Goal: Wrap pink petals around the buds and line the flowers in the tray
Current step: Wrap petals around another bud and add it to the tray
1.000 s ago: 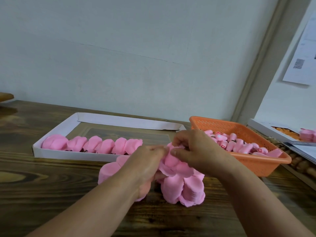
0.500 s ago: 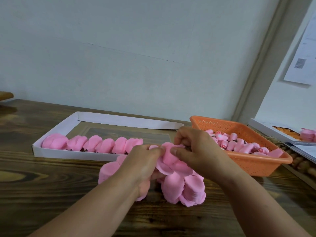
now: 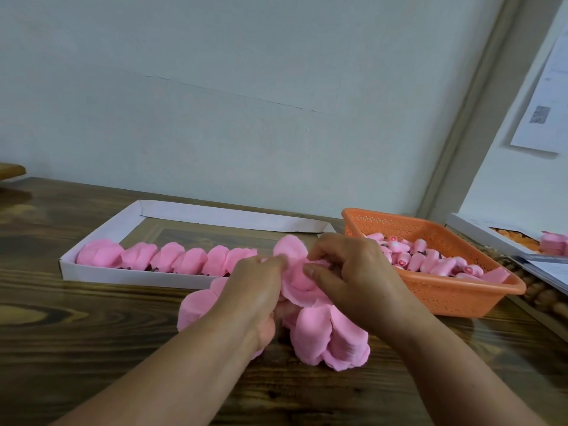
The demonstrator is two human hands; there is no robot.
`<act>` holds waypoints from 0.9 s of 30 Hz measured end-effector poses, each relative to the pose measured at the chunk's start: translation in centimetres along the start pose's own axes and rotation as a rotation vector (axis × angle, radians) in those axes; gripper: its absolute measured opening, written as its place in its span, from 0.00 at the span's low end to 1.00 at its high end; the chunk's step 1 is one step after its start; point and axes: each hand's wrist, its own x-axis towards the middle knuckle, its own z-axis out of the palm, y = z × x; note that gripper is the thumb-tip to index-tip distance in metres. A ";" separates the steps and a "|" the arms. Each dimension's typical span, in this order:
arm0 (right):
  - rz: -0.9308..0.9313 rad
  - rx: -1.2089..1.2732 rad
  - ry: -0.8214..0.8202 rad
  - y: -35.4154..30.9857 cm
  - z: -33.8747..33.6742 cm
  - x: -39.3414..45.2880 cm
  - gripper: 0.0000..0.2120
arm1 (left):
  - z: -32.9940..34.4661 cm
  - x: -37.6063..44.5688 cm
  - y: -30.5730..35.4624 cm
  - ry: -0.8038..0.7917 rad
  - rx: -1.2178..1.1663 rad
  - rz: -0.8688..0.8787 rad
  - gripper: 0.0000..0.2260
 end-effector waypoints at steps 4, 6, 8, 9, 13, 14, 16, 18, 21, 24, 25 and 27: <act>0.048 0.051 0.037 0.2 0.1 -0.2 0.09 | 0.0 -0.3 -0.2 -0.086 -0.168 -0.060 0.04; 0.058 0.054 0.041 0.2 0.2 -0.3 0.09 | -0.1 -0.2 -0.5 -0.080 -0.167 -0.075 0.04; 0.050 0.046 0.025 0.0 0.3 -0.5 0.06 | -0.2 0.0 -0.7 -0.060 -0.122 -0.074 0.06; 0.040 0.042 0.020 -0.1 0.3 -0.6 0.05 | -0.2 0.1 -0.8 -0.046 -0.084 -0.066 0.06; -0.021 -0.003 0.015 -0.5 0.3 -0.8 0.04 | -0.2 0.2 -0.7 -0.005 0.056 -0.016 0.02; -0.036 -0.022 -0.008 -0.6 0.2 -0.8 0.04 | -0.2 0.2 -0.6 -0.004 0.067 -0.013 0.02; -0.047 -0.024 -0.065 -0.9 0.2 -0.9 0.05 | -0.2 0.0 -0.4 -0.003 0.112 0.002 0.04; -0.063 -0.010 -0.092 -1.0 0.4 -1.0 0.05 | -0.2 -0.1 -0.2 0.017 0.200 0.073 0.06; -0.044 0.041 -0.077 -0.5 0.6 -0.5 0.05 | -0.1 -0.5 -0.4 0.017 0.252 0.176 0.07; 0.021 0.107 -0.055 0.1 0.4 0.0 0.04 | -0.3 -0.7 -0.9 -0.019 0.229 0.208 0.09; 0.039 0.128 -0.050 0.4 0.3 0.1 0.04 | -0.4 -0.7 -1.1 -0.032 0.220 0.215 0.09; 0.085 0.184 -0.042 0.8 0.2 0.3 0.06 | -0.5 -0.7 -1.1 -0.057 0.189 0.217 0.09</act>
